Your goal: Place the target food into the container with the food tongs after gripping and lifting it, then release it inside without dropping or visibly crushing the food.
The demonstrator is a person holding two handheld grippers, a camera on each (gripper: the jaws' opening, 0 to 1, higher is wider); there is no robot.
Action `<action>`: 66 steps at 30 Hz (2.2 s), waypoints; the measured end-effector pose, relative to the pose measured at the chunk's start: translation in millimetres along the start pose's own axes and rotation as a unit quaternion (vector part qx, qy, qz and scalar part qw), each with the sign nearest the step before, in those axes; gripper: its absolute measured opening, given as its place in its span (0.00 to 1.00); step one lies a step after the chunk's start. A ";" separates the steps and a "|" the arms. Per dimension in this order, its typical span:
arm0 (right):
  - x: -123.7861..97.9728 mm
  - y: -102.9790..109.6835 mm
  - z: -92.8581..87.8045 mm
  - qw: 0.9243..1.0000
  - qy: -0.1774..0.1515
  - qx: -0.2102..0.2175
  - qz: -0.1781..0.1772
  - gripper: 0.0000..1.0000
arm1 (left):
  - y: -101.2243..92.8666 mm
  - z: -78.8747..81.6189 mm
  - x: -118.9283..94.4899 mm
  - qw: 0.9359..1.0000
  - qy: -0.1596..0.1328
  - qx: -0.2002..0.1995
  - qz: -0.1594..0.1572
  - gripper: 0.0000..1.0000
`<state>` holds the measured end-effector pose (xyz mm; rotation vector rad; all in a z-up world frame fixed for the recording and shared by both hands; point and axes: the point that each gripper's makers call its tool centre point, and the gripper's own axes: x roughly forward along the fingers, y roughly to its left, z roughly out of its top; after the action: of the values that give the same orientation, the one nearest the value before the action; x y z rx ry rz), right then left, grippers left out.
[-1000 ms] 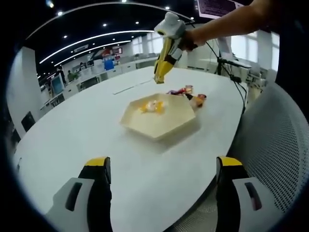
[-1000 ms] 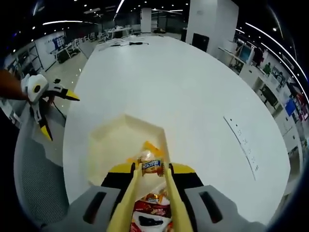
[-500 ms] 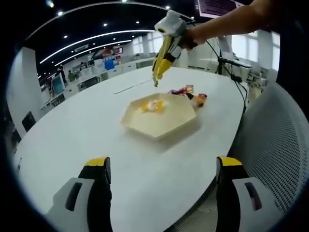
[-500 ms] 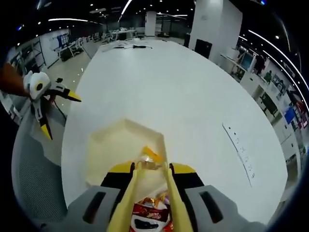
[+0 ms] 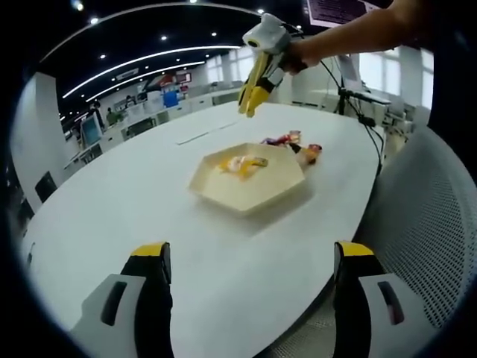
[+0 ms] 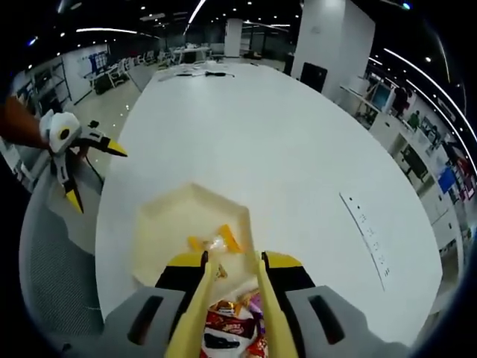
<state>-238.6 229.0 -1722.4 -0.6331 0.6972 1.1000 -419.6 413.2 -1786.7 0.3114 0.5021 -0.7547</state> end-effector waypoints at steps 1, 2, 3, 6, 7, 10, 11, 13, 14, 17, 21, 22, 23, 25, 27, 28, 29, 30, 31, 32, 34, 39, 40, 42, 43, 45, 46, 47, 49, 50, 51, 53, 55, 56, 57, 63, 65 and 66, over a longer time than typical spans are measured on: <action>-2.2 -0.6 -1.6 1.000 0.000 0.001 0.000 0.28 | -0.2 -0.1 0.1 1.000 0.000 0.000 -0.001 0.86; -4.1 -0.9 -3.6 1.000 0.000 0.004 -0.001 0.28 | -0.2 -0.1 0.1 1.000 0.000 -0.001 -0.001 0.86; -6.2 -3.3 -8.2 1.000 0.002 0.000 -0.007 0.28 | -0.4 -0.4 0.1 1.000 0.001 -0.001 -0.001 0.86; -10.6 -6.5 -19.4 1.000 0.009 0.000 -0.009 0.28 | -0.9 0.2 0.2 1.000 0.000 0.000 -0.002 0.86; -12.1 -7.3 -22.1 1.000 0.010 0.001 -0.009 0.28 | -0.8 0.4 0.2 1.000 0.000 -0.002 -0.001 0.86; -20.4 -11.5 -33.5 1.000 0.012 0.012 -0.017 0.28 | -0.9 -0.1 0.5 1.000 0.001 -0.003 -0.001 0.87; -22.4 -12.7 -36.0 1.000 0.012 0.014 -0.018 0.28 | -1.5 -0.7 0.7 1.000 0.003 -0.002 -0.003 0.87; -28.2 -14.3 -43.2 0.999 0.014 0.018 -0.023 0.28 | -2.2 -1.7 1.2 1.000 0.005 -0.001 -0.005 0.87; -31.5 -14.2 -47.2 0.999 0.014 0.019 -0.025 0.28 | -2.4 -1.9 1.2 1.000 0.007 -0.001 -0.005 0.87; -38.0 -15.5 -58.6 0.999 0.021 0.024 -0.029 0.28 | -2.6 -2.1 1.2 1.000 0.008 -0.001 -0.005 0.87; -44.9 -17.5 -71.2 0.999 0.028 0.029 -0.033 0.28 | -1.8 -2.3 1.2 1.000 0.008 -0.001 -0.003 0.87; -47.0 -19.0 -74.6 0.998 0.029 0.030 -0.036 0.28 | -1.4 -2.4 1.1 1.000 0.008 -0.001 -0.002 0.87; -48.2 -19.7 -77.2 0.998 0.032 0.033 -0.037 0.28 | -0.7 -2.1 1.1 1.000 0.008 -0.001 0.000 0.87; -50.7 -21.9 -82.7 0.998 0.034 0.038 -0.041 0.28 | -0.7 -1.3 1.1 1.000 0.006 -0.001 0.001 0.87; -52.8 -24.1 -88.0 0.997 0.035 0.046 -0.045 0.28 | 0.1 -0.2 1.1 1.000 0.003 0.003 0.004 0.88; -53.8 -25.1 -90.0 0.997 0.036 0.047 -0.048 0.28 | -0.1 -0.1 1.0 1.000 0.003 0.000 0.003 0.87; -55.2 -26.7 -91.9 0.997 0.036 0.048 -0.053 0.28 | -0.2 -0.3 1.0 1.000 0.003 -0.001 0.003 0.88; -57.6 -27.8 -93.2 0.996 0.033 0.057 -0.055 0.28 | 0.3 0.1 0.8 1.000 0.002 0.000 0.004 0.88; -58.6 -27.9 -93.9 0.996 0.030 0.064 -0.054 0.28 | 0.5 0.7 0.6 1.000 0.000 0.000 0.005 0.88; -59.9 -28.9 -95.5 0.996 0.030 0.063 -0.056 0.28 | 0.5 1.2 0.4 1.000 -0.001 -0.004 0.005 0.89; -62.4 -30.2 -99.0 0.995 0.029 0.070 -0.059 0.28 | 0.5 2.0 0.4 1.000 -0.004 -0.008 0.003 0.90; -67.6 -31.4 -105.9 0.995 0.028 0.075 -0.064 0.28 | -2.5 11.7 1.8 0.998 -0.036 -0.039 -0.016 0.99; -68.4 -31.6 -106.5 0.995 0.026 0.077 -0.066 0.28 | -3.1 12.7 1.2 0.998 -0.038 -0.041 -0.016 0.99; -68.8 -31.7 -109.4 0.994 0.024 0.079 -0.067 0.28 | -3.8 15.2 0.3 0.998 -0.043 -0.044 -0.016 0.99; -68.5 -31.7 -110.9 0.994 0.025 0.079 -0.068 0.28 | -4.3 15.7 0.1 0.998 -0.044 -0.047 -0.017 0.99; -67.8 -31.1 -113.4 0.994 0.026 0.082 -0.065 0.28 | -4.8 16.2 0.4 0.997 -0.047 -0.052 -0.021 1.00; -67.3 -31.5 -114.9 0.994 0.027 0.081 -0.066 0.28 | -5.3 17.3 0.3 0.997 -0.050 -0.055 -0.023 1.00; -67.1 -31.6 -115.5 0.994 0.027 0.081 -0.066 0.28 | -6.0 18.1 0.2 0.997 -0.053 -0.056 -0.025 1.00; -65.7 -32.2 -117.0 0.994 0.027 0.084 -0.064 0.28 | -6.7 18.8 0.1 0.997 -0.055 -0.056 -0.026 1.00; -64.9 -32.5 -117.8 0.994 0.028 0.084 -0.065 0.28 | -7.4 19.0 0.3 0.996 -0.055 -0.057 -0.027 1.00; -64.1 -32.6 -117.8 0.994 0.027 0.084 -0.064 0.28 | -7.9 18.9 0.4 0.996 -0.055 -0.058 -0.028 1.00; -63.0 -33.0 -117.8 0.994 0.026 0.086 -0.065 0.28 | -8.5 19.7 0.4 0.996 -0.056 -0.058 -0.029 1.00; -59.4 -33.9 -119.0 0.993 0.025 0.090 -0.066 0.28 | -7.8 21.2 0.0 0.996 -0.061 -0.054 -0.028 1.00; -58.1 -33.6 -119.7 0.993 0.025 0.091 -0.066 0.28 | -7.9 21.2 0.1 0.996 -0.062 -0.056 -0.029 1.00; -56.5 -33.2 -120.8 0.993 0.026 0.092 -0.067 0.28 | -8.0 20.0 0.6 0.996 -0.059 -0.056 -0.030 1.00; -40.9 -32.3 -135.6 0.992 0.033 0.104 -0.068 0.28 | -8.0 19.6 1.1 0.996 -0.057 -0.060 -0.030 1.00; -36.3 -37.1 -143.4 0.990 0.030 0.115 -0.078 0.28 | -8.3 19.0 1.4 0.996 -0.055 -0.056 -0.030 1.00; -35.0 -38.3 -146.1 0.989 0.032 0.123 -0.080 0.28 | -8.5 18.9 1.4 0.997 -0.055 -0.055 -0.030 1.00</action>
<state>-240.0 86.3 -1783.1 -0.5046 0.8084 0.8331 -418.8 398.1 -1772.4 0.1516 0.4489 -0.7947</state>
